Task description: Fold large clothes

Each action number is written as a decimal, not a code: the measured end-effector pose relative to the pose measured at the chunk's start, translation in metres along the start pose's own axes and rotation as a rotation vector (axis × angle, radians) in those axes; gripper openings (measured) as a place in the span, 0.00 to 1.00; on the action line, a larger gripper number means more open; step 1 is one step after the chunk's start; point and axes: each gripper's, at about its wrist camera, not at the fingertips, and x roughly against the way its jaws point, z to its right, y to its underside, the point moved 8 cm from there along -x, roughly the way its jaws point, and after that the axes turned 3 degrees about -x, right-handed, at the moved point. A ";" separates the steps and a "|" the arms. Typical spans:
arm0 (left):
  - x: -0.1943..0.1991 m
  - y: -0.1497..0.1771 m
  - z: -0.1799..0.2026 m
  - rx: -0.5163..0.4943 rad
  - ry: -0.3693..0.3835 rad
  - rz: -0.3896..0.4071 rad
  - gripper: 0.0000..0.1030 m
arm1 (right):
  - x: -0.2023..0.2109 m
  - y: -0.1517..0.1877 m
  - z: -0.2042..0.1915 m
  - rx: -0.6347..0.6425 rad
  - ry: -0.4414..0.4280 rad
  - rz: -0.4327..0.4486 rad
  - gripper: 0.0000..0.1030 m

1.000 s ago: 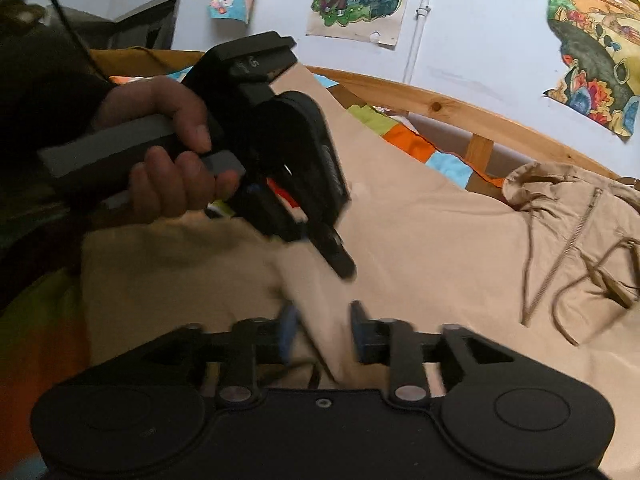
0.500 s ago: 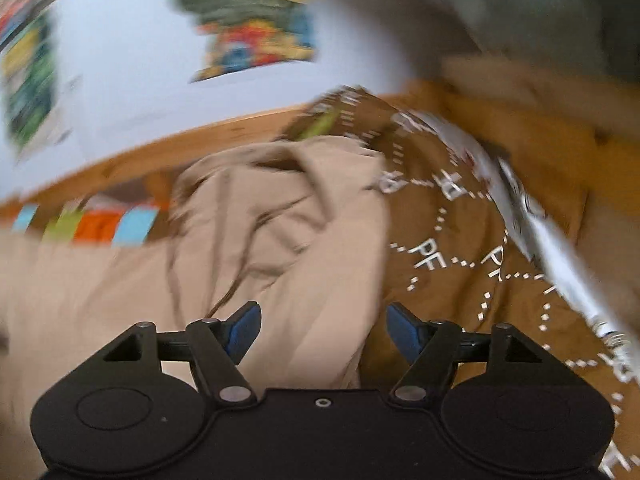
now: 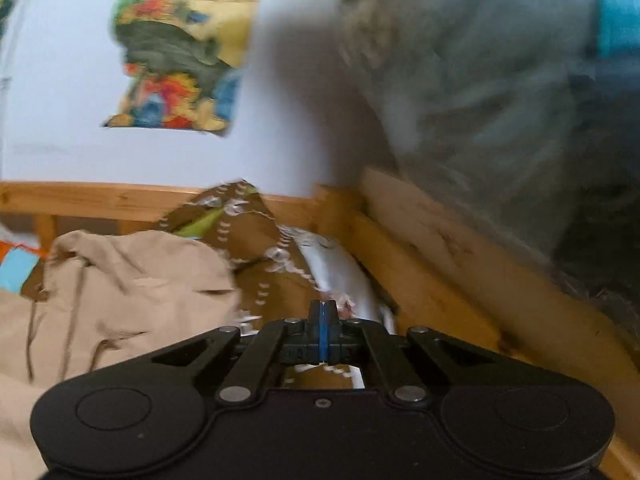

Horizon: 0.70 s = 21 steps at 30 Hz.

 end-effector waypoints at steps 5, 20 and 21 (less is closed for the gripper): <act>-0.008 0.020 -0.019 0.010 -0.028 -0.027 0.01 | 0.007 0.047 -0.003 -0.079 -0.217 -0.164 0.40; -0.008 0.040 0.005 0.032 0.054 -0.032 0.01 | 0.060 0.143 -0.017 -0.004 -0.313 -0.328 0.01; -0.012 0.047 0.006 0.030 0.038 -0.061 0.00 | 0.064 0.140 -0.007 -0.033 -0.279 -0.309 0.00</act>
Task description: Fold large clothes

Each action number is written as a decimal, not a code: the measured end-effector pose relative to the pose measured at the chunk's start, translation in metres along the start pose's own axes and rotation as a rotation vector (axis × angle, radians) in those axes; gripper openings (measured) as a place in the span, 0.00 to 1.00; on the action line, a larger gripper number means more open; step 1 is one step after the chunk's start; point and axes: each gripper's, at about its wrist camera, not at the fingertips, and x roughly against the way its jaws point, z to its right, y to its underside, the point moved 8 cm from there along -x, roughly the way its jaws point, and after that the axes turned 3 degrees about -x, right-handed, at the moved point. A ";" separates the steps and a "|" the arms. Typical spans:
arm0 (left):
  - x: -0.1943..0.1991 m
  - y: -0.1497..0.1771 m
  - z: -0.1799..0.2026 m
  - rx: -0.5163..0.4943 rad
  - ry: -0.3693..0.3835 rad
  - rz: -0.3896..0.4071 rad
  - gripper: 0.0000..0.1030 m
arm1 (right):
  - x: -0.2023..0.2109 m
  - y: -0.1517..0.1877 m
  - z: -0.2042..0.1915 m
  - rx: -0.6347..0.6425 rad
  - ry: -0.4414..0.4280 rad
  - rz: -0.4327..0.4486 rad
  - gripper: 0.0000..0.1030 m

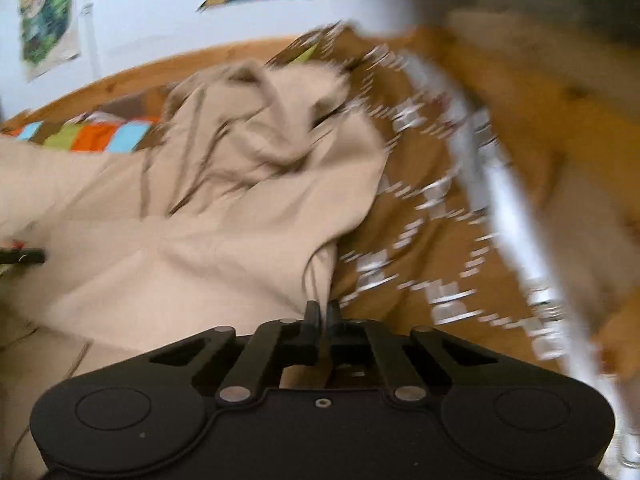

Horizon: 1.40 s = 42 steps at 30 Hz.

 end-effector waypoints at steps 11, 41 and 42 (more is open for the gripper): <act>0.016 -0.008 -0.044 0.069 -0.064 0.034 0.00 | 0.010 -0.005 0.023 -0.019 0.081 0.074 0.26; -0.024 -0.014 -0.022 -0.171 -0.203 0.008 0.17 | -0.028 -0.016 -0.024 0.325 0.204 0.132 0.50; -0.023 -0.014 -0.020 -0.177 -0.212 0.003 0.19 | -0.031 -0.003 -0.028 0.355 0.219 0.100 0.52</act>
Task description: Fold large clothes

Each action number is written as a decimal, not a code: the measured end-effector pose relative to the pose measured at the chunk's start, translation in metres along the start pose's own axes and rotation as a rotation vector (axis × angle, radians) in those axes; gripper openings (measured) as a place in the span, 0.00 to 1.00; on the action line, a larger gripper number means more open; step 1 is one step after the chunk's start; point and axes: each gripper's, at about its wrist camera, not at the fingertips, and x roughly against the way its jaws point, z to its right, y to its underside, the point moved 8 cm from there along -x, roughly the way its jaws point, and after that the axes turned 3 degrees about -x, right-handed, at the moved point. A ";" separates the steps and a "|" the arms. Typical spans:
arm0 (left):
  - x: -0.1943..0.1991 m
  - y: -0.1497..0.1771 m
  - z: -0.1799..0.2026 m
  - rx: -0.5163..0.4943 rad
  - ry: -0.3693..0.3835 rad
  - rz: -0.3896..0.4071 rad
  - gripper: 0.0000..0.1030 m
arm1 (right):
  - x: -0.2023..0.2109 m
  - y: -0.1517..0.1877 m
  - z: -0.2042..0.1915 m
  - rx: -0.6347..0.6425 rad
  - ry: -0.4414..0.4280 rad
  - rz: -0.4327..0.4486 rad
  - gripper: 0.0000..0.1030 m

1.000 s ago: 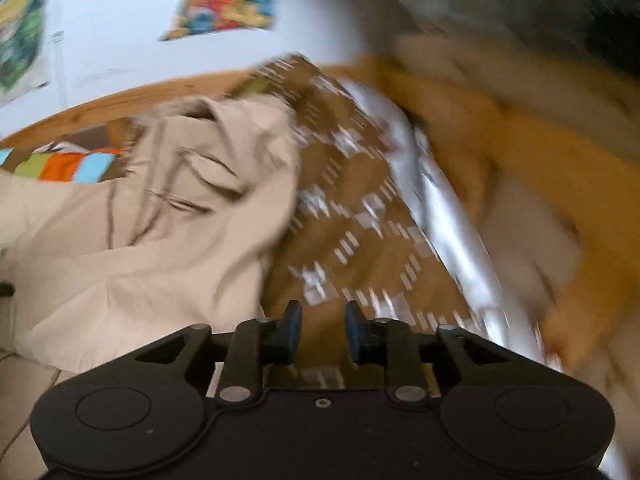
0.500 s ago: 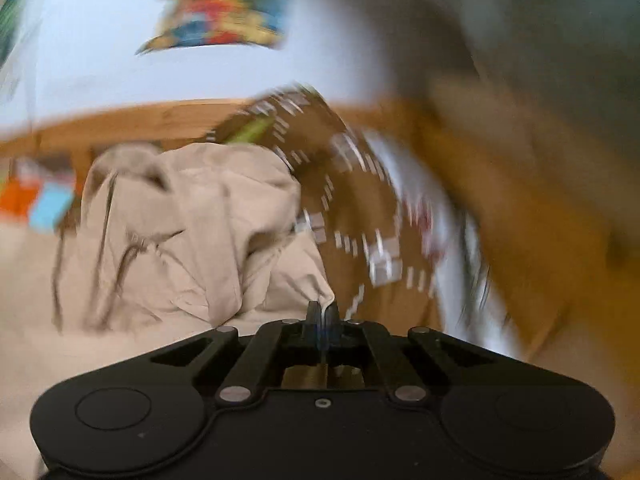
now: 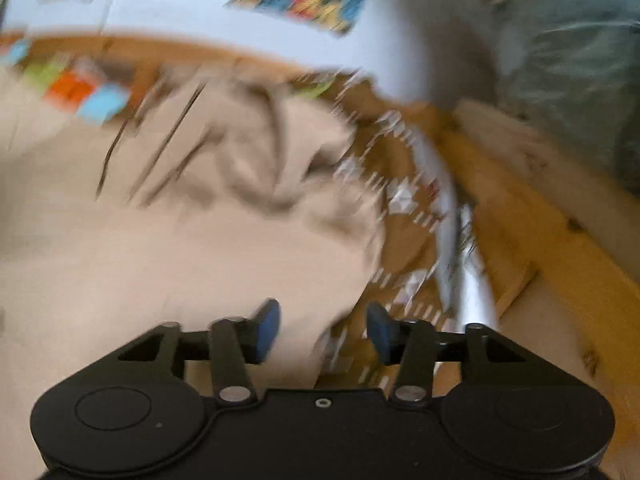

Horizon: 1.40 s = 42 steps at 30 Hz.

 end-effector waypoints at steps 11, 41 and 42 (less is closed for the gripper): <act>0.097 -0.006 -0.074 0.191 -0.129 0.126 0.83 | 0.028 0.005 -0.022 -0.034 0.087 0.005 0.69; 0.196 -0.060 -0.325 0.976 -0.413 0.379 0.21 | 0.127 0.040 -0.203 -0.568 -0.402 -0.013 0.99; 0.199 -0.068 -0.317 0.925 -0.448 0.388 0.21 | 0.128 0.040 -0.203 -0.570 -0.406 -0.013 0.99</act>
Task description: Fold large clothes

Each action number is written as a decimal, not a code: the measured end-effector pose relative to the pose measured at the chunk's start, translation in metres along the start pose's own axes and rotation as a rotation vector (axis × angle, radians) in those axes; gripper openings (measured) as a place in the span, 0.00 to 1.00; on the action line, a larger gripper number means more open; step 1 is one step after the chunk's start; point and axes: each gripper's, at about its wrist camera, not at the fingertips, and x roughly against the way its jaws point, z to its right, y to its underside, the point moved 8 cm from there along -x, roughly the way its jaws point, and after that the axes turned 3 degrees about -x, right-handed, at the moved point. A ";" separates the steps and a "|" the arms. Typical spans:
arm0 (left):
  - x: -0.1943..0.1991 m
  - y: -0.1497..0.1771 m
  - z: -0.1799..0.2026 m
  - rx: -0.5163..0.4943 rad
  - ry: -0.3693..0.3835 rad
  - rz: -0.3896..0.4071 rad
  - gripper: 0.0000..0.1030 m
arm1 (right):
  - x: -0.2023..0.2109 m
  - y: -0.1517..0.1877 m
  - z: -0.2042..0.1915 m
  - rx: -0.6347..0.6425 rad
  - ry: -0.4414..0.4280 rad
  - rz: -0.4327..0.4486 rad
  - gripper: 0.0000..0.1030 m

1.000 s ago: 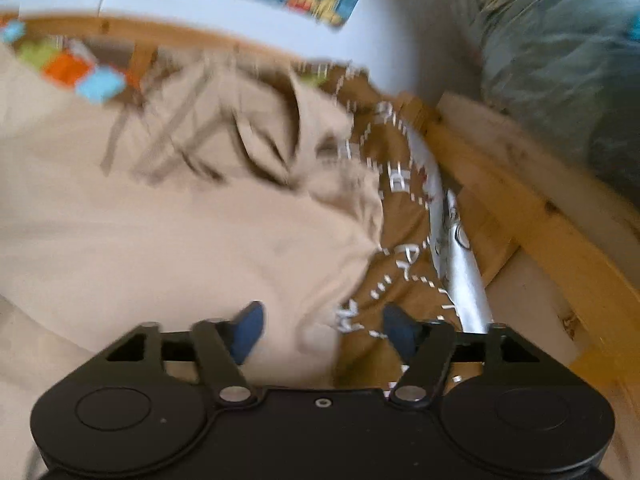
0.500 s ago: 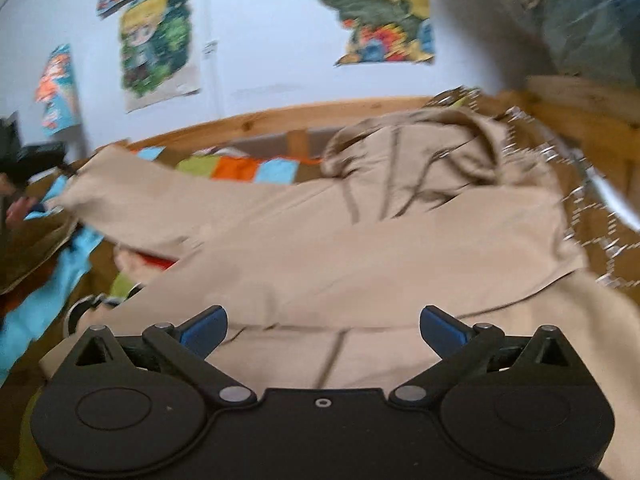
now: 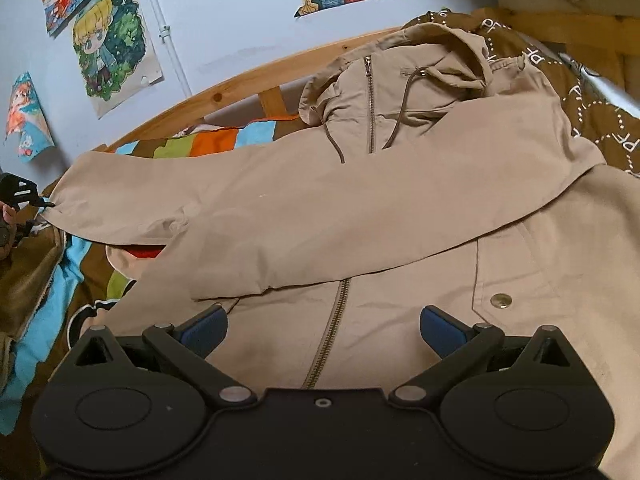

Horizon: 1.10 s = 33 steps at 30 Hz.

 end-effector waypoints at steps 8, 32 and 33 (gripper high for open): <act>0.036 -0.012 0.051 -0.117 0.030 0.103 0.07 | 0.010 0.001 0.000 -0.026 -0.059 0.011 0.99; 0.181 0.325 0.285 -1.198 0.884 -0.109 0.01 | 0.082 -0.057 0.101 -0.200 0.049 0.338 0.97; 0.178 0.344 0.279 -1.248 0.894 -0.154 0.01 | 0.083 -0.059 0.107 -0.207 0.059 0.344 0.97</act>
